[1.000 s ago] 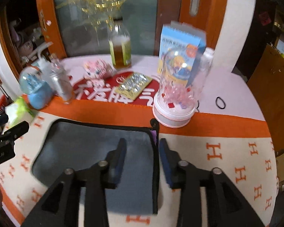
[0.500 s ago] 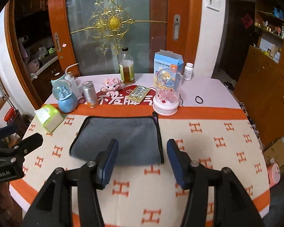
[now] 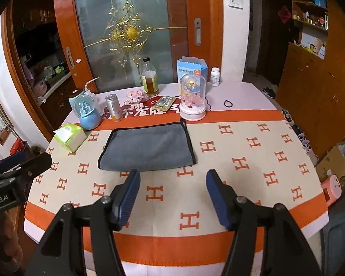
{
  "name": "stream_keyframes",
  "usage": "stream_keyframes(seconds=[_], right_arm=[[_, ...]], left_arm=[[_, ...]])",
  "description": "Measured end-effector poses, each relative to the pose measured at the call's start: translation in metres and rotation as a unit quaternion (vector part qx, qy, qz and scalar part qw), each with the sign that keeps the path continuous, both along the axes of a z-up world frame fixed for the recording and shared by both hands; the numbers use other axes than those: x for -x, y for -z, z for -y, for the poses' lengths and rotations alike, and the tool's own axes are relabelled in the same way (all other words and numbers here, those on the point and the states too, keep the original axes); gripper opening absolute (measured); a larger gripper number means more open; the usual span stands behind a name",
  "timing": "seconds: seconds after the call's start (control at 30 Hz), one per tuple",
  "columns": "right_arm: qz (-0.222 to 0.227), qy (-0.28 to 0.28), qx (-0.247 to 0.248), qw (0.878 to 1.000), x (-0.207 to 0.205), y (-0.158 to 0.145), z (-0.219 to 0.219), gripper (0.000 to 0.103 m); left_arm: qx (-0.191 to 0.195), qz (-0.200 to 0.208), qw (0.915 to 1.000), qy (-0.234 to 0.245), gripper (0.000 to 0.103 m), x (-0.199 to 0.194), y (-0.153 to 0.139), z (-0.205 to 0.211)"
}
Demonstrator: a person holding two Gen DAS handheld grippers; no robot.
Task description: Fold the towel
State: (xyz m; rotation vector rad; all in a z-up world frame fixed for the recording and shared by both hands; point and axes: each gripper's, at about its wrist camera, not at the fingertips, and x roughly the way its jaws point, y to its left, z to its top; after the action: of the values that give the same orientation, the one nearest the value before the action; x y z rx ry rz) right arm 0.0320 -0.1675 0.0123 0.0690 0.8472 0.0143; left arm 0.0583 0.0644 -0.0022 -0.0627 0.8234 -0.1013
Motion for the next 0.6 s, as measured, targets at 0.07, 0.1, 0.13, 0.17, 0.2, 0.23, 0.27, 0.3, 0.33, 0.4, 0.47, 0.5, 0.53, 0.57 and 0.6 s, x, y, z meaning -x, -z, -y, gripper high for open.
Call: stream_keyframes(seconds=[0.07,0.1,0.13,0.17,0.2,0.23,0.27,0.3,0.33,0.4,0.47,0.5,0.53,0.57,0.6], right_arm=[[0.001,0.000,-0.008,1.000,0.001,-0.007,0.007,0.060],[0.003,0.000,-0.009,1.000,0.001,-0.010,0.009,0.060],[0.006,0.001,-0.007,1.000,0.002,-0.014,0.012,0.060],[0.008,0.003,-0.005,1.000,0.003,-0.016,0.015,0.060],[0.011,0.002,-0.003,1.000,0.004,-0.017,0.016,0.060],[0.012,0.000,-0.003,1.000,0.006,-0.019,0.018,0.060],[0.015,-0.004,-0.004,1.000,0.008,-0.020,0.020,0.060],[0.016,-0.009,-0.005,1.000,0.010,-0.020,0.022,0.060],[0.017,-0.012,-0.005,1.000,0.012,-0.020,0.022,0.060],[0.017,-0.018,-0.003,1.000,0.017,-0.020,0.024,0.060],[0.020,-0.023,-0.005,1.000,0.022,-0.020,0.026,0.060],[0.020,-0.024,-0.006,0.999,0.024,-0.021,0.028,0.060],[0.020,-0.024,-0.009,0.999,0.026,-0.021,0.030,0.060],[0.020,-0.026,-0.015,0.999,0.029,-0.021,0.032,0.060],[0.021,-0.026,-0.018,0.999,0.030,-0.022,0.034,0.060]], left_arm=[[-0.001,0.009,0.9999,-0.004,0.102,0.004,-0.008,0.004],[-0.001,0.015,0.9999,-0.008,0.102,0.006,-0.013,0.006],[-0.001,0.021,0.9997,-0.014,0.102,0.008,-0.018,0.009],[0.000,0.026,0.9995,-0.019,0.102,0.011,-0.021,0.011],[0.002,0.030,0.9993,-0.022,0.102,0.013,-0.024,0.013],[0.003,0.034,0.9991,-0.026,0.102,0.017,-0.026,0.017],[0.004,0.035,0.9990,-0.028,0.102,0.018,-0.028,0.019],[0.003,0.036,0.9989,-0.029,0.102,0.020,-0.029,0.023],[0.001,0.037,0.9989,-0.030,0.102,0.023,-0.029,0.027],[-0.002,0.035,0.9988,-0.033,0.102,0.027,-0.029,0.036],[-0.001,0.032,0.9989,-0.034,0.102,0.032,-0.029,0.044],[0.000,0.030,0.9990,-0.034,0.102,0.034,-0.029,0.046],[0.004,0.027,0.9991,-0.034,0.102,0.037,-0.028,0.049],[0.005,0.025,0.9991,-0.034,0.102,0.039,-0.028,0.052],[0.005,0.022,0.9992,-0.034,0.102,0.040,-0.027,0.054]])
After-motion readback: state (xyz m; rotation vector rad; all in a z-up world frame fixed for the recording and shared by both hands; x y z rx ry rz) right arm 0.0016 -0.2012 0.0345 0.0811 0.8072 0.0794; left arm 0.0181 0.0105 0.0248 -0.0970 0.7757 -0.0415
